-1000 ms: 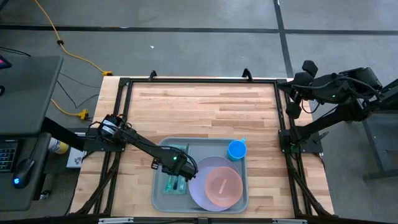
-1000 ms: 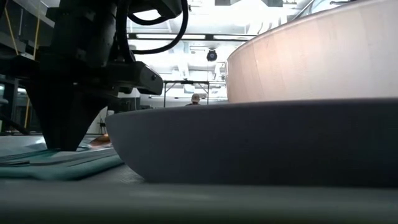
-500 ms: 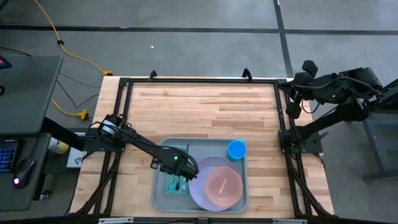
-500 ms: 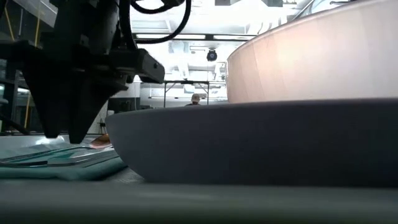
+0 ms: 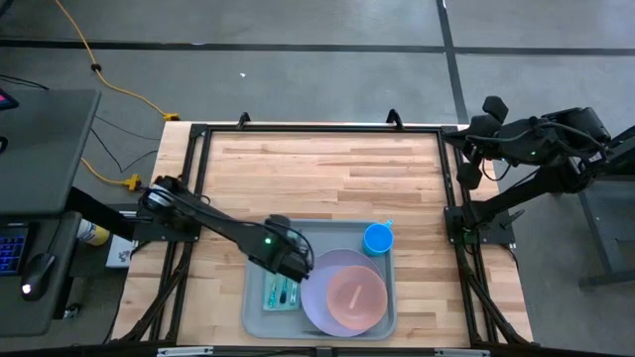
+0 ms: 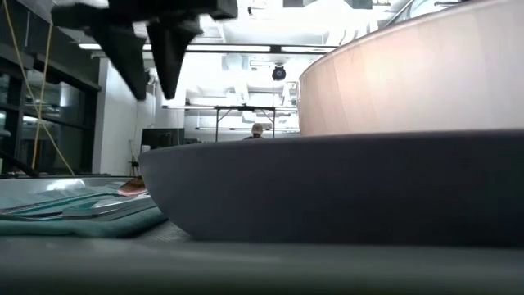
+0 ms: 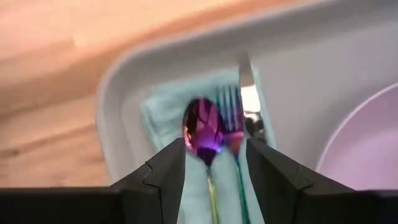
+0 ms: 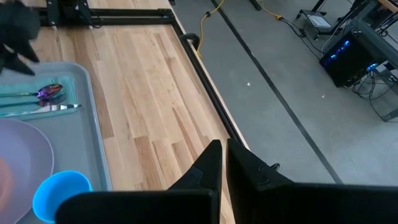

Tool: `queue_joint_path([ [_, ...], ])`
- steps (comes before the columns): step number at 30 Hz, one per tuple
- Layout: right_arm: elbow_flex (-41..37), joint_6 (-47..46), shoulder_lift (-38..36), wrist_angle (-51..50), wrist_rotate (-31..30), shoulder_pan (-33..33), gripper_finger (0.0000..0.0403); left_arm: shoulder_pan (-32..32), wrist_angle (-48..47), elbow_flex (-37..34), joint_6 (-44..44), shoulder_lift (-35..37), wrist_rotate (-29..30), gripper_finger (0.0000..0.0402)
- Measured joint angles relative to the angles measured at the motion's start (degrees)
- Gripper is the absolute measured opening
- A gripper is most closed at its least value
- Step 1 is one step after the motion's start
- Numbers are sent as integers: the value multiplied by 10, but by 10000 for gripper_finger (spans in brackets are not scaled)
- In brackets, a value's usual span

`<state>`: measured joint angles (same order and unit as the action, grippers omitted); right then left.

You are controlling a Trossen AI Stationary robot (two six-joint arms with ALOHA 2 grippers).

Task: Set up tray
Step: Return to Home Position

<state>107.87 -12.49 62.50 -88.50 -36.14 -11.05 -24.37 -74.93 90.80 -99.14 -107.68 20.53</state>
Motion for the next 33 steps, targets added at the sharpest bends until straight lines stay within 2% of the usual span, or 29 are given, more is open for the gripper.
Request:
queue_joint_path([
  [7, 0, -15, -10, -14, 14, 0, 0, 0, -88, 0, 13, 71, 104, 200],
  [11, 0, -32, -18, -15, 28, 0, 0, 4, -149, -1, 25, 120, 136, 200],
  [17, -3, -58, -19, -13, 37, 0, 0, 17, -145, -21, 129, 223, 246, 200],
  [20, -34, -84, -20, -7, 33, 0, 0, 23, -149, -56, 178, 285, 275, 200],
  [24, -118, -146, -30, 17, 43, 0, 0, 35, -155, -109, 204, 380, 297, 200],
  [28, -222, -185, -30, 145, 95, 0, 0, 34, -143, -165, 248, 471, 310, 200],
  [33, -323, -178, 7, 436, 152, 0, 0, 34, -130, -223, 305, 575, 311, 200],
])
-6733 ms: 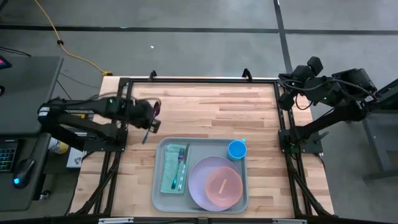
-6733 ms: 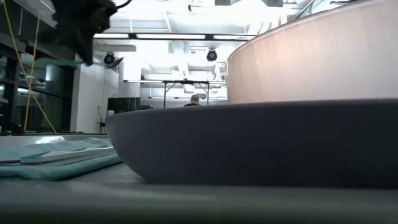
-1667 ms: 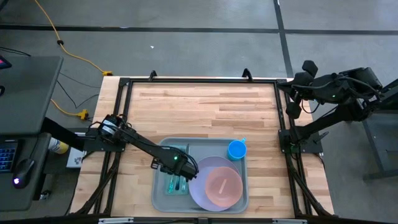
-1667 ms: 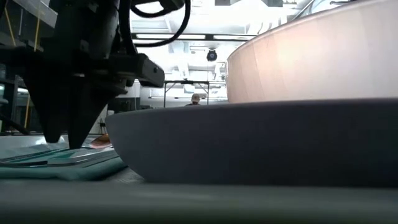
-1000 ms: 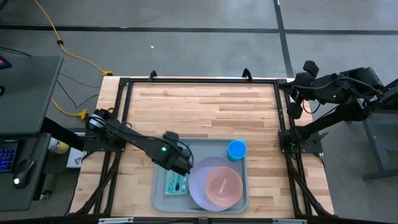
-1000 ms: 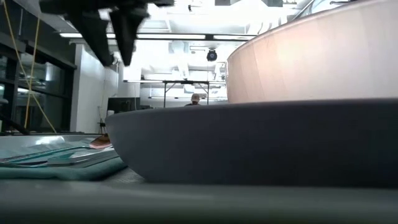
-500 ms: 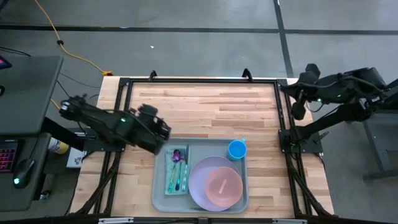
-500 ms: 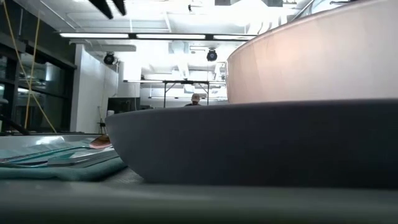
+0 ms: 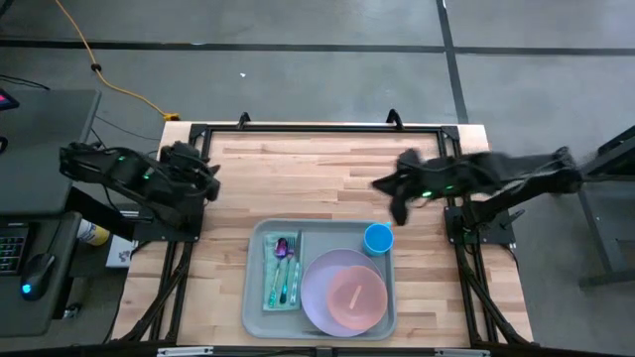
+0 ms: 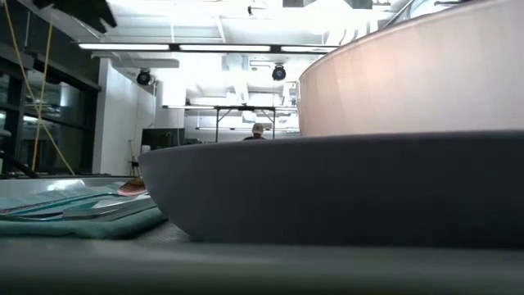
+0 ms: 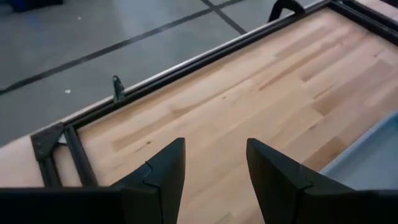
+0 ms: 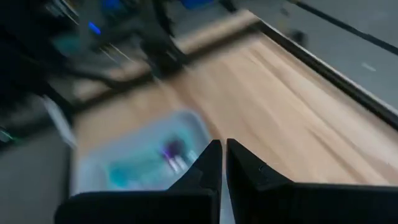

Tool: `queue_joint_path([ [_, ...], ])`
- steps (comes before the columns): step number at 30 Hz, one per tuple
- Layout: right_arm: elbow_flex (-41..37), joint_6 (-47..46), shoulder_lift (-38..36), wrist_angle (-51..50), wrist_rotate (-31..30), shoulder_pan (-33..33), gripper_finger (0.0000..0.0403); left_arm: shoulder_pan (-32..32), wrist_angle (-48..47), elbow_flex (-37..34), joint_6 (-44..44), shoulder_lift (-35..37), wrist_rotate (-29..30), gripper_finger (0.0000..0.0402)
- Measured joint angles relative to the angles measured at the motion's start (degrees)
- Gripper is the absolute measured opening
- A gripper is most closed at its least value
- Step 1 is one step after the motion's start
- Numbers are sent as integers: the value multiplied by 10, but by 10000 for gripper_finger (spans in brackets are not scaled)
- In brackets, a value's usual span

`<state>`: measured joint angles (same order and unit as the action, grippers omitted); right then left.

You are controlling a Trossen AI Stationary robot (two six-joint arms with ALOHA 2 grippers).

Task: Set up tray
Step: Return to Home Position

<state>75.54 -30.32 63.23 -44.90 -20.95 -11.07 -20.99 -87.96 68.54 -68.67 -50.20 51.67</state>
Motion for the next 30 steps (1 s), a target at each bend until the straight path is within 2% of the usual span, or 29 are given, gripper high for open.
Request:
queue_joint_path([
  [2, -18, 6, 35, 110, 19, 0, 0, 0, 3, -18, 29, 39, -1, 200],
  [4, -20, 4, 82, 176, 39, 0, 0, 0, 15, -36, 57, 71, -1, 200],
  [8, 30, -17, 197, 183, 79, -2, 0, 0, 41, -55, 116, 132, -1, 200],
  [15, 212, -18, 387, 91, 80, -19, 0, 0, 80, -58, 223, 188, -13, 200],
  [23, 453, 22, 562, -111, 112, -8, 0, 0, 90, -58, 264, 190, -30, 200],
  [27, 516, 33, 621, -152, 137, -1, 0, 0, 92, -58, 265, 190, -30, 200],
  [30, 535, 25, 650, -182, 145, 3, 0, 0, 92, -58, 265, 190, -29, 200],
])
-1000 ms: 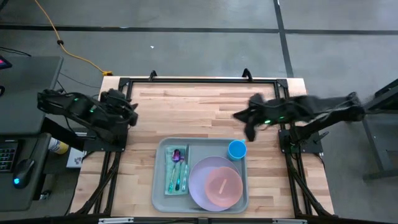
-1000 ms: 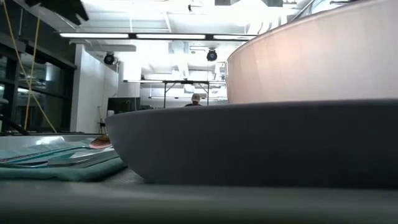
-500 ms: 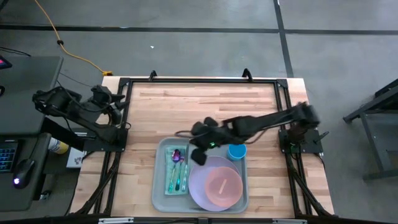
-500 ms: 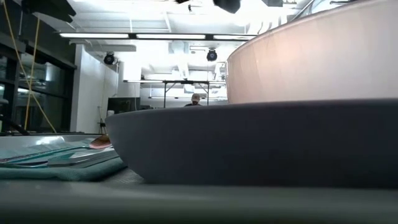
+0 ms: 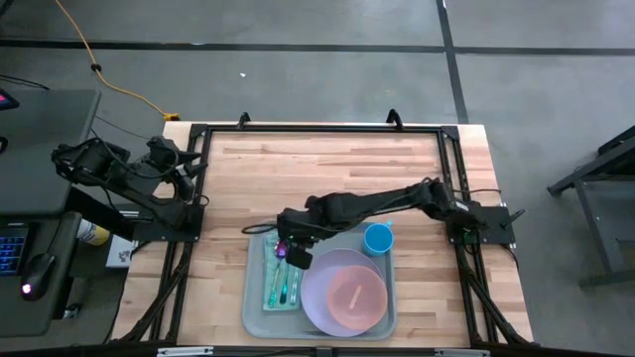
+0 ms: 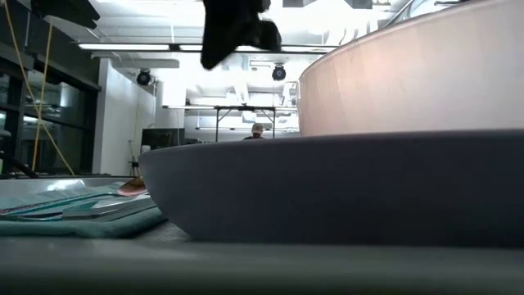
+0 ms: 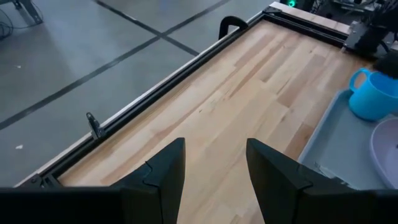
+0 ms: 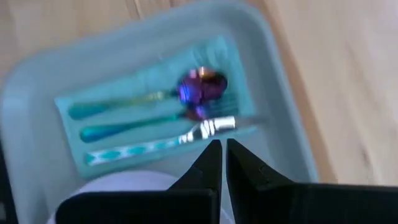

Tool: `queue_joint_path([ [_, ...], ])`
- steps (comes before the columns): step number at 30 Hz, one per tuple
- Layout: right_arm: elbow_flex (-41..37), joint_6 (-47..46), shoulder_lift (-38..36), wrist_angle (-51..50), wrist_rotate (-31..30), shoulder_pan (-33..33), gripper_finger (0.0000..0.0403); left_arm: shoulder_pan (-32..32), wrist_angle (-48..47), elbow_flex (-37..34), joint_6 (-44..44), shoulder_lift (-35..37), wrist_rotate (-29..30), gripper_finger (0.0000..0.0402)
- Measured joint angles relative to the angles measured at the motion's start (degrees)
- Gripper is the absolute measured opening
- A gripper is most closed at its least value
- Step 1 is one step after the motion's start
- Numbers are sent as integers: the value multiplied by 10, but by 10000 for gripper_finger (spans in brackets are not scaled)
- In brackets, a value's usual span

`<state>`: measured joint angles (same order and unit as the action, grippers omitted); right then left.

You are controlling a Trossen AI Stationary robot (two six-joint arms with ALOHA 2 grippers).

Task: Set up tray
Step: Return to Home Position

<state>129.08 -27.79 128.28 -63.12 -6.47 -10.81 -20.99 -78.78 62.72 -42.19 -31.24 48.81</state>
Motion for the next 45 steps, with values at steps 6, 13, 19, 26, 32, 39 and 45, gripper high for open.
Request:
queue_joint_path([
  [6, -31, -33, 13, -17, 38, 2, 0, 0, 0, 0, 0, 0, -2, 200],
  [13, -44, -55, 13, -45, 24, -11, 0, 0, 0, 0, 4, 0, -5, 200],
  [19, -44, -78, 9, -135, -4, -14, 0, 0, -4, 0, 11, 1, -11, 200],
  [26, -43, -91, 7, -130, -12, -24, 0, 0, -37, -36, -21, 26, -15, 200],
  [32, -43, -93, -26, -114, -63, -40, 0, 0, -19, -127, -36, 120, -33, 200],
  [39, -43, -93, -97, -117, -133, -39, 0, 0, 35, -212, 19, 252, -67, 200],
  [45, -44, -95, -148, -152, -181, -38, 0, 0, 52, -245, 55, 309, -64, 200],
])
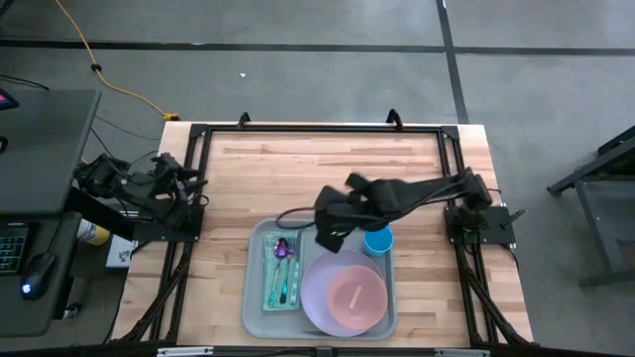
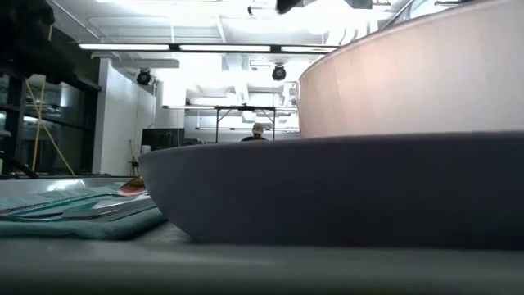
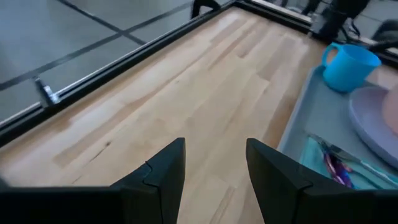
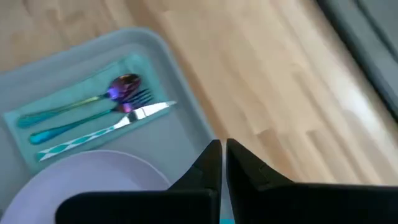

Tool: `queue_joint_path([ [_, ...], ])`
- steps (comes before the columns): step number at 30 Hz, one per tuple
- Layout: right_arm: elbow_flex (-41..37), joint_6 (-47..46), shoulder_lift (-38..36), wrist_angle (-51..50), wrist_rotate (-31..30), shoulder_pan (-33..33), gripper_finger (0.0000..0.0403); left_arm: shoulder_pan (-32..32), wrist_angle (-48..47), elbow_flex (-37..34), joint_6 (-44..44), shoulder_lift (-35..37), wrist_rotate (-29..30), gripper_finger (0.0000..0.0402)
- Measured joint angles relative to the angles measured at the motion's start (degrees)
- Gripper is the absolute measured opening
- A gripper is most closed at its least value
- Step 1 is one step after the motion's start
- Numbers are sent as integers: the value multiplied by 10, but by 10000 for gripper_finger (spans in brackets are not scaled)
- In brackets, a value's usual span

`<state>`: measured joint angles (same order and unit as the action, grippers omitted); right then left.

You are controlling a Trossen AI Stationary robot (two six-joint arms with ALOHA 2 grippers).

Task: Set up tray
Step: Return to Home Position

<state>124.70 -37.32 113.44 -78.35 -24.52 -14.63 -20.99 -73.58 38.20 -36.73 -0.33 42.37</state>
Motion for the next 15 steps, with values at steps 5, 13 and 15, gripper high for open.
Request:
queue_joint_path([
  [5, -20, -31, -68, -32, -32, -3, 0, 0, 32, 3, 40, -1, -18, 200],
  [13, -384, -100, -359, 225, -72, -32, 0, 0, 120, -27, 111, -1, -28, 200],
  [15, -476, -89, -425, 310, -79, -36, 0, 0, 179, -51, 148, -1, -42, 200],
])
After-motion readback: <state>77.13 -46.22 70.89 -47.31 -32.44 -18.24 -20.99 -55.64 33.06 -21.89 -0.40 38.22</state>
